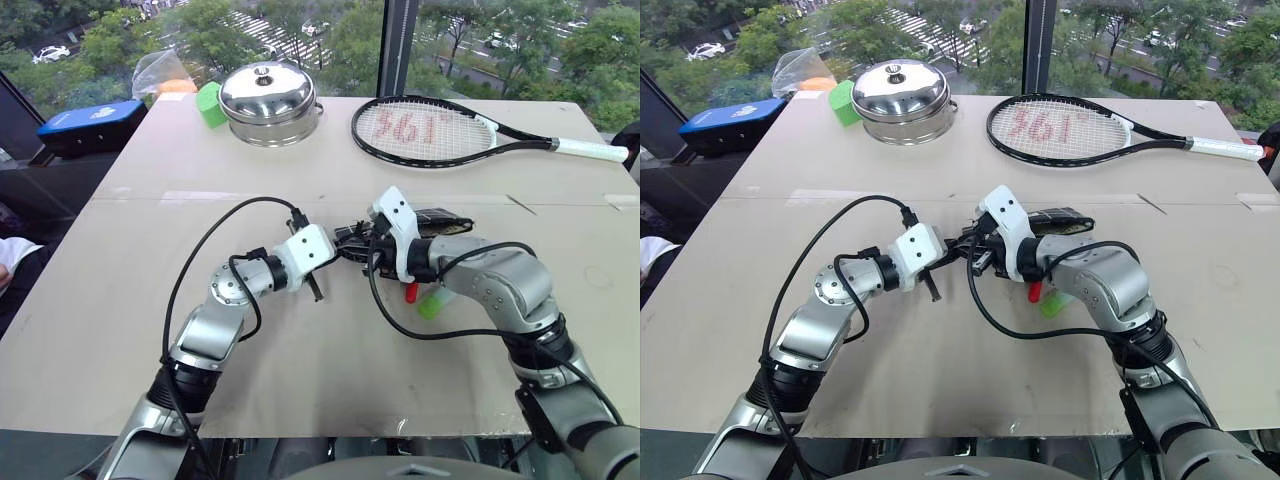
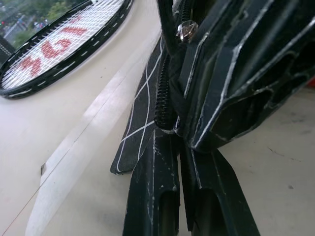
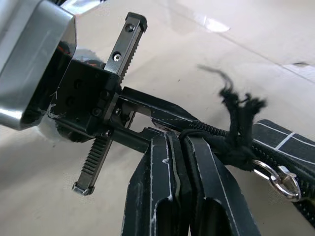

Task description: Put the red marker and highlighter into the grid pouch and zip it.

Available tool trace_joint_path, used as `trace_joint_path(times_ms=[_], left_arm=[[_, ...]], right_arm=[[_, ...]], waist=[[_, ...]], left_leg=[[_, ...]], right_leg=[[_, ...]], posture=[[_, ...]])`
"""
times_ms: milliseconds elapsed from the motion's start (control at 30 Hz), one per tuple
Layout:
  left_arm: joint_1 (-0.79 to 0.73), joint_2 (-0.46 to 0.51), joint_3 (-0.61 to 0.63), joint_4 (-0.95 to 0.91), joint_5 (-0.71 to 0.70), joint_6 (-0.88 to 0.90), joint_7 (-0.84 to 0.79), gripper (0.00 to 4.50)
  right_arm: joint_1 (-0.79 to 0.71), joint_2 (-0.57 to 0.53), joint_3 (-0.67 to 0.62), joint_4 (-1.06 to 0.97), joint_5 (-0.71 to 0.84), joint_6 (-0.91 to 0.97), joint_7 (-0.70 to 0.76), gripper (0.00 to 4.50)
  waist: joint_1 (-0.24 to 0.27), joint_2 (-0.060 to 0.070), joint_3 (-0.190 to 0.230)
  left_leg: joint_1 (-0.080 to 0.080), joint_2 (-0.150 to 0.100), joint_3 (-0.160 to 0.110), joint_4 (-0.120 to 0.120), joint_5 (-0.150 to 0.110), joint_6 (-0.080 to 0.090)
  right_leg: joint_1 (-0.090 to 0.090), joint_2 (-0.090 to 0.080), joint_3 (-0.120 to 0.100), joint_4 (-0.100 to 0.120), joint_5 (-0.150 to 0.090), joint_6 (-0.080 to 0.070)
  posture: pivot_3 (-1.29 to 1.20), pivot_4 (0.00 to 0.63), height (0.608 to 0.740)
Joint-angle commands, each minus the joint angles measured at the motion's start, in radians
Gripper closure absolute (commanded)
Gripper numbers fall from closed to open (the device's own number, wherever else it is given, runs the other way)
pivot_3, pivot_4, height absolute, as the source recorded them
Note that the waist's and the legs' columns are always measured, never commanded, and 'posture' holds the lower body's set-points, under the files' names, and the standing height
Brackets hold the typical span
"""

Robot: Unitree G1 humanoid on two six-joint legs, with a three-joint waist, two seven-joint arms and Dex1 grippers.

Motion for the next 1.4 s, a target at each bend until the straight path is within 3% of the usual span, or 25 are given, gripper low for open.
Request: trace_joint_path(times_ms=[33,100,233,367,567,700,867,1033,1200,1400], left_arm=[[-0.025,0.008,0.020,-0.019,-0.024,-0.021,-0.010,4.50],[-0.034,0.010,0.026,-0.003,-0.025,-0.023,-0.013,4.50],[-0.048,0.015,0.034,0.012,-0.032,-0.022,-0.014,4.50],[-0.051,0.016,0.036,0.002,-0.043,-0.014,-0.022,4.50],[-0.057,0.022,0.026,-0.011,-0.043,-0.013,-0.037,4.50],[-0.058,0.019,0.020,-0.027,-0.039,-0.009,-0.037,4.50],[-0.063,0.024,0.013,-0.026,-0.016,0.004,-0.024,4.50],[-0.065,0.037,0.003,-0.013,0.014,-0.002,-0.020,4.50],[-0.060,0.044,0.011,-0.005,0.022,0.000,-0.015,4.50],[-0.048,0.058,0.031,0.017,0.022,-0.010,-0.009,4.50]], right_arm=[[0.105,-0.083,-0.118,-0.150,-0.006,-0.029,-0.015,3.08],[0.164,-0.101,-0.169,-0.252,0.026,-0.011,-0.035,2.40],[0.258,-0.109,-0.294,-0.371,0.095,0.061,-0.090,2.40],[0.261,-0.042,-0.397,-0.359,0.119,0.119,-0.203,4.34],[0.179,0.003,-0.364,-0.257,0.085,0.159,-0.275,4.46],[0.117,-0.097,-0.178,-0.175,-0.057,0.086,-0.246,4.46],[-0.042,-0.306,0.278,-0.071,-0.455,-0.252,-0.107,4.46],[-0.143,-0.343,0.418,0.046,-0.684,-0.486,-0.026,4.46],[-0.147,-0.343,0.398,0.102,-0.770,-0.613,0.043,2.82],[-0.089,-0.349,0.296,0.050,-0.791,-0.598,0.095,0.15]], waist=[[0.001,0.000,0.000],[-0.002,0.000,0.000],[-0.006,0.000,0.000],[-0.004,0.000,0.000],[-0.005,0.000,0.000],[-0.003,0.000,0.000],[-0.012,0.001,0.001],[-0.012,0.000,0.001],[-0.008,0.000,0.001],[-0.004,0.000,0.001]], left_leg=[[0.000,0.000,0.000,0.000,0.000,0.000],[-0.001,-0.001,0.000,0.000,0.000,0.000],[0.001,0.000,0.000,0.000,0.000,0.000],[0.002,0.001,0.000,0.000,0.000,0.000],[0.001,0.001,0.001,0.000,0.000,0.000],[0.001,0.000,0.001,0.000,0.000,0.000],[0.001,-0.001,0.002,0.000,0.000,0.000],[0.001,-0.001,0.001,0.000,0.000,-0.001],[0.001,0.000,0.002,0.000,0.002,-0.003],[0.001,0.000,0.002,0.000,0.002,-0.004]], right_leg=[[0.000,0.000,0.000,0.000,0.000,0.000],[0.000,-0.001,0.000,-0.001,0.000,0.000],[0.000,0.001,0.000,0.000,0.000,0.000],[0.000,0.002,0.001,0.001,0.000,0.000],[0.000,0.002,0.002,0.001,0.000,0.000],[0.000,0.001,0.002,0.001,0.000,0.000],[-0.001,0.001,0.003,0.000,0.000,0.000],[-0.001,0.002,0.002,0.000,0.000,0.000],[0.000,0.002,0.002,-0.001,0.000,0.000],[0.000,0.002,0.002,0.000,0.000,0.000]], posture=[[0.00,0.150,0.740],[0.00,0.150,0.740],[0.00,0.150,0.740],[0.00,0.150,0.740],[0.00,0.150,0.740],[0.00,0.150,0.740],[0.00,0.150,0.740],[0.00,0.150,0.740],[0.00,0.150,0.740],[0.00,0.150,0.740]])
